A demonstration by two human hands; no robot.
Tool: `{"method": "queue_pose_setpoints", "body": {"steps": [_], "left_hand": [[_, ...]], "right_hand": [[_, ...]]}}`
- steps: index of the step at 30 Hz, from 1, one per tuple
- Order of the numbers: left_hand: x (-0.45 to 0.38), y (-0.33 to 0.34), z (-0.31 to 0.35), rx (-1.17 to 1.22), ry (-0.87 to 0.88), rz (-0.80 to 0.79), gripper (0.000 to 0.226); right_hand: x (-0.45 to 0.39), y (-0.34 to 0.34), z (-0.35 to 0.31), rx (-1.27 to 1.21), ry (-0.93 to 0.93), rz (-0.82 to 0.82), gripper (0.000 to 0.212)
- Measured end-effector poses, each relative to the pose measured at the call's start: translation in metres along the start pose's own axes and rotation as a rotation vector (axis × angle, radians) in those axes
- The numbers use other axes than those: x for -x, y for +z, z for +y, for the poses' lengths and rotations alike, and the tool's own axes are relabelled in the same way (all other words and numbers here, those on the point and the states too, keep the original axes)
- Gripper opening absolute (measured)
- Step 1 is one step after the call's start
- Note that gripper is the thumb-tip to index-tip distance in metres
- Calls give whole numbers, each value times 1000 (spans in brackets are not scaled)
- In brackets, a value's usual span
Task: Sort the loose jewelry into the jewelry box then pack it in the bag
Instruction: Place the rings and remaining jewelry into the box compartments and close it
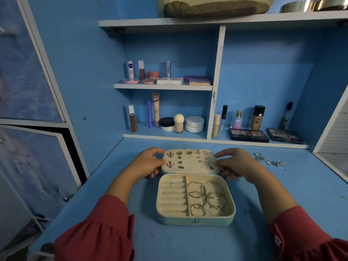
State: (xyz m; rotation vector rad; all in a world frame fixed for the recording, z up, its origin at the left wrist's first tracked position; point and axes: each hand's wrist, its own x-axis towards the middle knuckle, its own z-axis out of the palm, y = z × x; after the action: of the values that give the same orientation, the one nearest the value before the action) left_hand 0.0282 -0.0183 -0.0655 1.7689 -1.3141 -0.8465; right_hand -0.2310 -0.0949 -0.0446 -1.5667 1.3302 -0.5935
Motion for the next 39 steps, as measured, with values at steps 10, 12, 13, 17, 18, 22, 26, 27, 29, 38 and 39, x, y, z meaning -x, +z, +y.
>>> {"method": "queue_pose_setpoints", "body": {"steps": [10,12,13,17,18,22,26,27,29,38,39], "left_hand": [[-12,26,1,-42,106,149,30],[-12,29,3,-64,117,170,33],[-11,30,4,-74,121,178,34],[-11,34,5,-109,119,212,37],[-11,35,5,-113,118,219,37],[-11,36,6,-130,102,236,38],[-11,35,6,-164,94,253,35],[-11,35,5,-175,92,263,33],[-12,35,7,-198,100,301,30],[-15,50,47,-364,365,326,33],[-15,54,53,-388,383,288,34]], "right_hand": [[-9,2,8,88,-76,231,8],[-11,3,9,85,-78,248,8],[-12,4,10,85,-79,252,8],[-15,5,11,100,-87,251,14],[-15,4,11,99,-88,251,14],[-16,5,12,133,-100,267,20],[-17,1,13,145,-112,257,17],[-17,-1,14,133,-111,263,17],[-18,-11,15,87,-112,311,14],[-18,-73,41,169,-58,651,17],[-19,-78,45,205,-33,666,16]]}}
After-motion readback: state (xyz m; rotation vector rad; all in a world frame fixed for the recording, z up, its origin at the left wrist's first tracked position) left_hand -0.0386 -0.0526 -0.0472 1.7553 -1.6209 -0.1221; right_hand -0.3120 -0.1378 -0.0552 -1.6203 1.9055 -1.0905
